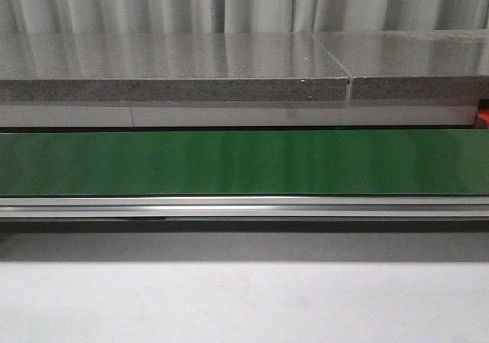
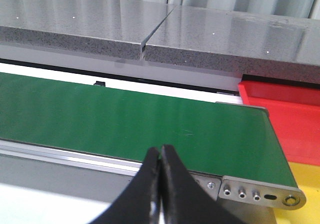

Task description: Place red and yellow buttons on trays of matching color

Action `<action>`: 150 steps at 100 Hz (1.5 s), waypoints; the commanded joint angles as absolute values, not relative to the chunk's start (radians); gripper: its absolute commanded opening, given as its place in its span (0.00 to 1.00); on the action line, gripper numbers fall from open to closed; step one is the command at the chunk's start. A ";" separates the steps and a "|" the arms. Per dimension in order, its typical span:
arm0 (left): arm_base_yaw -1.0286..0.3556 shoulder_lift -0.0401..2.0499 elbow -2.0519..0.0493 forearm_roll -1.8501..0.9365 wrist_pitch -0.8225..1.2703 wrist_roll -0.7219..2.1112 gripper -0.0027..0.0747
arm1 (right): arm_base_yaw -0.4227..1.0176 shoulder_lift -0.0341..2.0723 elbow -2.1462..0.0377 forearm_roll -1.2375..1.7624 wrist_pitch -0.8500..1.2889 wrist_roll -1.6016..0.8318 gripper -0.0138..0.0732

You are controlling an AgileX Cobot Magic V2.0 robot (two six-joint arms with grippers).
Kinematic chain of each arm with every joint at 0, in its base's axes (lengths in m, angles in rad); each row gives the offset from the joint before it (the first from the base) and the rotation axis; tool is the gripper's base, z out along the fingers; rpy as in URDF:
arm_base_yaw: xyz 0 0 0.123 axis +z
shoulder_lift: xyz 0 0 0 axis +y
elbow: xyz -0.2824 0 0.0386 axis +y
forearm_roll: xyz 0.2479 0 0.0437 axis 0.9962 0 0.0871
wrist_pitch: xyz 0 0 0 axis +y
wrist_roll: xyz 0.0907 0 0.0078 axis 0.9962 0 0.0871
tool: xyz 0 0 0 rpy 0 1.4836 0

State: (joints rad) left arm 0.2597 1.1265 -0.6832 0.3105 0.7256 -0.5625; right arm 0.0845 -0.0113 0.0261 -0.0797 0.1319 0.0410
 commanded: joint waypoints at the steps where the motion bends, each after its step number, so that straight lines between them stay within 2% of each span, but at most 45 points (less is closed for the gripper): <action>1: 0.292 1.153 -0.715 0.328 0.650 -0.562 0.79 | 0.088 -0.024 0.017 -0.090 0.043 0.037 0.08; 23: 0.339 1.262 -0.730 0.331 0.602 -0.561 0.79 | 0.088 -0.024 0.017 -0.090 0.043 0.037 0.08; 94: 0.338 1.486 -0.798 0.335 0.545 -0.545 0.78 | 0.088 -0.024 0.017 -0.090 0.043 0.037 0.08; 106: 0.342 1.497 -0.798 0.335 0.543 -0.545 0.68 | 0.088 -0.024 0.017 -0.090 0.043 0.037 0.08; 132: 0.342 1.493 -0.798 0.335 0.548 -0.545 0.27 | 0.088 -0.024 0.017 -0.090 0.043 0.037 0.08; 150: 0.338 1.446 -0.798 0.320 0.584 -0.539 0.09 | 0.088 -0.024 0.017 -0.090 0.043 0.037 0.08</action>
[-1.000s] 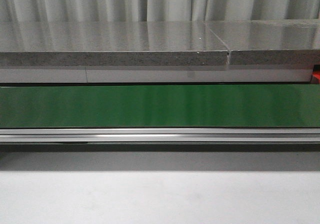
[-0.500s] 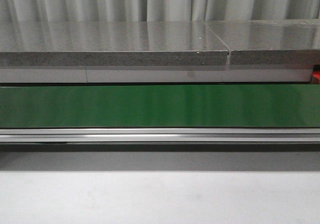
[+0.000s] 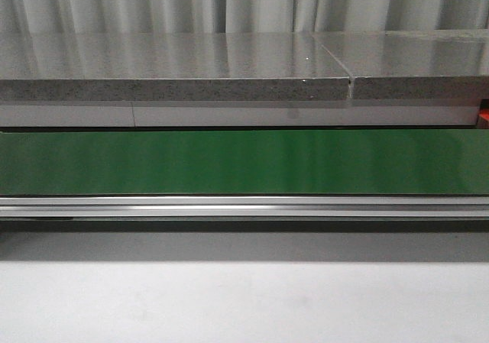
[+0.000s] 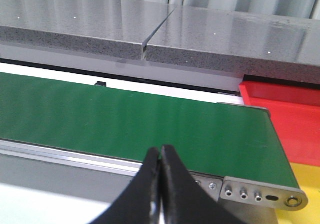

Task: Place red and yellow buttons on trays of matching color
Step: 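Grasp a red-capped button with the left gripper and lift it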

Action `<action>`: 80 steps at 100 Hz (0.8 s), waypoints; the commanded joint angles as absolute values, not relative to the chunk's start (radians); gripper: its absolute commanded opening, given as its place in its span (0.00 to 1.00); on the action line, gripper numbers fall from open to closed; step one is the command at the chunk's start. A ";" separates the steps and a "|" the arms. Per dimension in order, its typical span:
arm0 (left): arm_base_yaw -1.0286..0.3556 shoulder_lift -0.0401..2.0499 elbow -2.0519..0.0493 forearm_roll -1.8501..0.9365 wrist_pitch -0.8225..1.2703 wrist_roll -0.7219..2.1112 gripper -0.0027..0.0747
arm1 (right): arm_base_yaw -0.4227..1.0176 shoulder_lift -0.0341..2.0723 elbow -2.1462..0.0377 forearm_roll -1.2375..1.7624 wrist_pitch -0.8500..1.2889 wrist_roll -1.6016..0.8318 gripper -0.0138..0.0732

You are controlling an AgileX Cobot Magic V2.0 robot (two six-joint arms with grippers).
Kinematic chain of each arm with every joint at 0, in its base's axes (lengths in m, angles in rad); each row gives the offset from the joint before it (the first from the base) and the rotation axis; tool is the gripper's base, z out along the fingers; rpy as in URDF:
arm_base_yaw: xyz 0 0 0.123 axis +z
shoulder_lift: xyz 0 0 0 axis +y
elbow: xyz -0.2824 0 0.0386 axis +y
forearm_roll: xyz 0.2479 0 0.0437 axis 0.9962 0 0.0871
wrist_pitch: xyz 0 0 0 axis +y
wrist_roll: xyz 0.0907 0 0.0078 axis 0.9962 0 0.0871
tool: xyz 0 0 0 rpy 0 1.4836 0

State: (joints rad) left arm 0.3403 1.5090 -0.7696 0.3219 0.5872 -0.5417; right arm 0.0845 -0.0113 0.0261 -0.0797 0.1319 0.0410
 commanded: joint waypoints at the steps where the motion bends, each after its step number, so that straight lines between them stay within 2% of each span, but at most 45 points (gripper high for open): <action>1: 0.338 1.443 -0.798 0.320 0.584 -0.539 0.08 | 0.088 -0.024 0.017 -0.090 0.043 0.037 0.08; 16: 0.338 1.342 -0.798 0.301 0.603 -0.515 0.03 | 0.088 -0.024 0.017 -0.090 0.043 0.037 0.08; 44: 0.338 1.173 -0.927 0.059 0.698 -0.262 0.03 | 0.088 -0.024 0.017 -0.090 0.043 0.037 0.08; 61: 0.318 1.177 -1.031 -0.095 0.733 -0.119 0.03 | 0.088 -0.024 0.017 -0.090 0.043 0.037 0.08; 80: 0.202 1.239 -1.106 -0.094 0.734 -0.114 0.03 | 0.088 -0.024 0.017 -0.090 0.043 0.037 0.08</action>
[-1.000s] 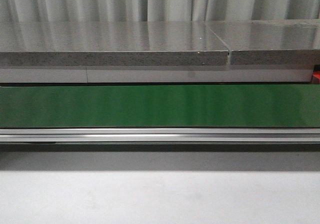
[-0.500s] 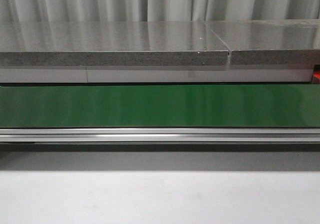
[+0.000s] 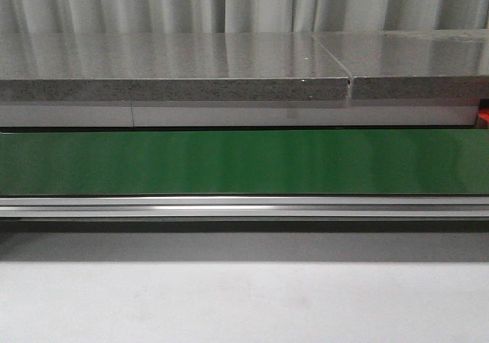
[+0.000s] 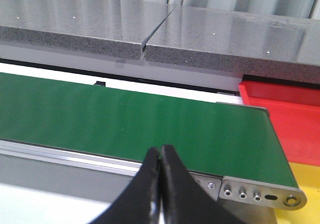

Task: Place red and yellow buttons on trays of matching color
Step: 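Grasp a red-capped button with the left gripper and lift it, then lower the red button onto the green belt and open the left gripper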

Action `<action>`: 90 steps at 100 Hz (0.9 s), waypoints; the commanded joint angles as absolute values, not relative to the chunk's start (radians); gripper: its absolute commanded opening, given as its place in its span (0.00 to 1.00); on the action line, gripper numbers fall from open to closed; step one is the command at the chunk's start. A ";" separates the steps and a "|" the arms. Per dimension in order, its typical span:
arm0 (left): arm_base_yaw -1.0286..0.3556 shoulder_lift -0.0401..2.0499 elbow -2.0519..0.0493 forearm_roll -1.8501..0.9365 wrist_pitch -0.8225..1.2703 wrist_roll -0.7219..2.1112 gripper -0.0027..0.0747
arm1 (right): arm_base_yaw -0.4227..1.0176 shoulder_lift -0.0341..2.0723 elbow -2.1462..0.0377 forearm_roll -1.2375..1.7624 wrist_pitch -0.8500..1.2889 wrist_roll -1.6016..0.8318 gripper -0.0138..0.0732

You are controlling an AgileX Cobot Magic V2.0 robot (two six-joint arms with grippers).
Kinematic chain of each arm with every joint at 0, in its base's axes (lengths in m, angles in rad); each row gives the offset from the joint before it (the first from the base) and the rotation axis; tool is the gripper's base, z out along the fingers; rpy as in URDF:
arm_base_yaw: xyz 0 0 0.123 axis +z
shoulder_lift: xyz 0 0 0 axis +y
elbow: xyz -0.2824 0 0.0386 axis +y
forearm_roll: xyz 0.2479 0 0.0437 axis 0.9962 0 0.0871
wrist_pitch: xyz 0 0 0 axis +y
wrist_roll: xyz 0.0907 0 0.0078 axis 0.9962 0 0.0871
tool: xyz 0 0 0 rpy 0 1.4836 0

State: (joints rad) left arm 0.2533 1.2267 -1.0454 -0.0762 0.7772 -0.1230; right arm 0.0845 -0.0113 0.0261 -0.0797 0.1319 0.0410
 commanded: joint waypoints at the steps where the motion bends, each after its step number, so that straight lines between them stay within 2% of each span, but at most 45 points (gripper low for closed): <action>1: 0.193 1.247 -1.112 -0.092 0.734 -0.114 0.03 | 0.088 -0.024 0.017 -0.090 0.043 0.037 0.08; 38: -0.002 1.485 -1.202 -0.041 0.746 -0.114 0.03 | 0.088 -0.024 0.017 -0.090 0.043 0.037 0.08; 67: -0.038 1.551 -1.204 0.000 0.756 -0.114 0.05 | 0.088 -0.024 0.017 -0.090 0.043 0.037 0.08; 72: -0.038 1.551 -1.206 0.000 0.756 -0.114 0.08 | 0.088 -0.024 0.017 -0.090 0.043 0.037 0.08; 79: -0.038 1.551 -1.206 0.000 0.754 -0.114 0.18 | 0.088 -0.024 0.017 -0.090 0.043 0.037 0.08; 90: -0.038 1.551 -1.206 0.000 0.753 -0.098 0.48 | 0.088 -0.024 0.017 -0.090 0.043 0.037 0.08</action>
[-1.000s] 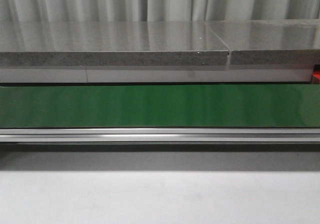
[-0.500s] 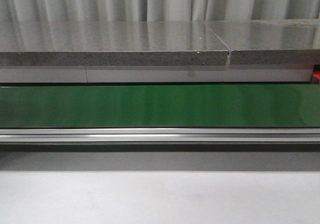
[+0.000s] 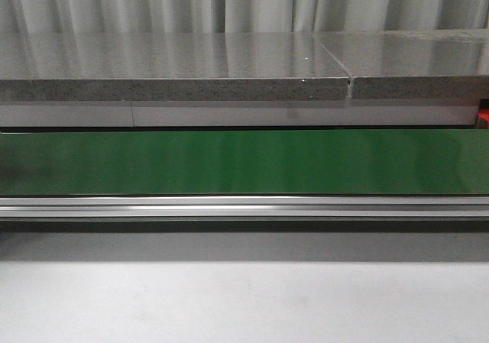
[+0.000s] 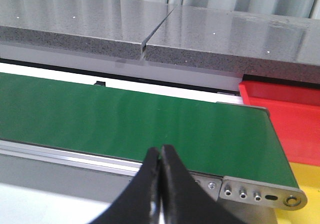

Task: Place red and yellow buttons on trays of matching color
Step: 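Lower the red button onto the green belt and open the left gripper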

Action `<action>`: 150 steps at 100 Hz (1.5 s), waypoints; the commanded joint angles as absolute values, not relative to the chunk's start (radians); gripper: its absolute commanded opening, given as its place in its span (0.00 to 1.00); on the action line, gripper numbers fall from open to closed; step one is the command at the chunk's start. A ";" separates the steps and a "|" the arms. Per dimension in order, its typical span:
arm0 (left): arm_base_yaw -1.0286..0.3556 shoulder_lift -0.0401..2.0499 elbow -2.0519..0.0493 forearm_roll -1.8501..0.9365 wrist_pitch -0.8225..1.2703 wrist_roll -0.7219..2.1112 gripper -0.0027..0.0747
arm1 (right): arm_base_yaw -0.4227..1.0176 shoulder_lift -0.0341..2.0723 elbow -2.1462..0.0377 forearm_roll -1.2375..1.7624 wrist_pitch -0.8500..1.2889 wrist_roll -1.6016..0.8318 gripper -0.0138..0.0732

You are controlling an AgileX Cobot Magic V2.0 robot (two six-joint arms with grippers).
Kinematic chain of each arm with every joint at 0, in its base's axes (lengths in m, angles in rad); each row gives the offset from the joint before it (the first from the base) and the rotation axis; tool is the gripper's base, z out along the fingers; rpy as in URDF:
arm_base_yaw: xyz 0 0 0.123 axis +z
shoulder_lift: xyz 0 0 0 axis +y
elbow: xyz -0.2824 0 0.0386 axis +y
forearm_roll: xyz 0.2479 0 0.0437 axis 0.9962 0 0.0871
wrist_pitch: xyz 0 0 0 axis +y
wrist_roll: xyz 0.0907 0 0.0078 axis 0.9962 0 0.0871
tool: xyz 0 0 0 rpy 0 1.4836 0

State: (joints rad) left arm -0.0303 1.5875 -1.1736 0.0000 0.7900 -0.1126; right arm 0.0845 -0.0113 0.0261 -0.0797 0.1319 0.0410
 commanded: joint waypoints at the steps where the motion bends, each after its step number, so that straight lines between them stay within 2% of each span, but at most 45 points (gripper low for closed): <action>1: -0.038 1.551 -1.206 0.000 0.753 -0.095 0.52 | 0.088 -0.024 0.017 -0.090 0.043 0.037 0.08; 11: -0.042 1.551 -1.206 0.000 0.753 -0.093 0.76 | 0.088 -0.024 0.017 -0.090 0.043 0.037 0.08; 15: -0.042 1.551 -1.206 0.000 0.753 -0.093 0.82 | 0.088 -0.024 0.017 -0.090 0.043 0.037 0.08; 20: -0.042 1.551 -1.206 0.000 0.750 -0.093 0.85 | 0.088 -0.024 0.017 -0.090 0.043 0.037 0.08; 58: -0.042 1.533 -1.311 0.000 0.716 -0.070 0.85 | 0.088 -0.024 0.017 -0.090 0.043 0.037 0.08; 97: 0.014 1.343 -1.259 0.092 0.700 -0.216 0.85 | 0.088 -0.024 0.017 -0.090 0.043 0.037 0.08; 116: 0.112 1.220 -1.125 0.237 0.701 -0.320 0.85 | 0.088 -0.024 0.017 -0.090 0.043 0.037 0.08; 150: 0.443 1.142 -0.889 0.246 0.667 -0.359 0.85 | 0.088 -0.024 0.017 -0.090 0.043 0.037 0.08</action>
State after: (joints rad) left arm 0.3776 1.1648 -0.9068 0.2328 0.7454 -0.3280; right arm 0.0845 -0.0113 0.0261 -0.0797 0.1319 0.0410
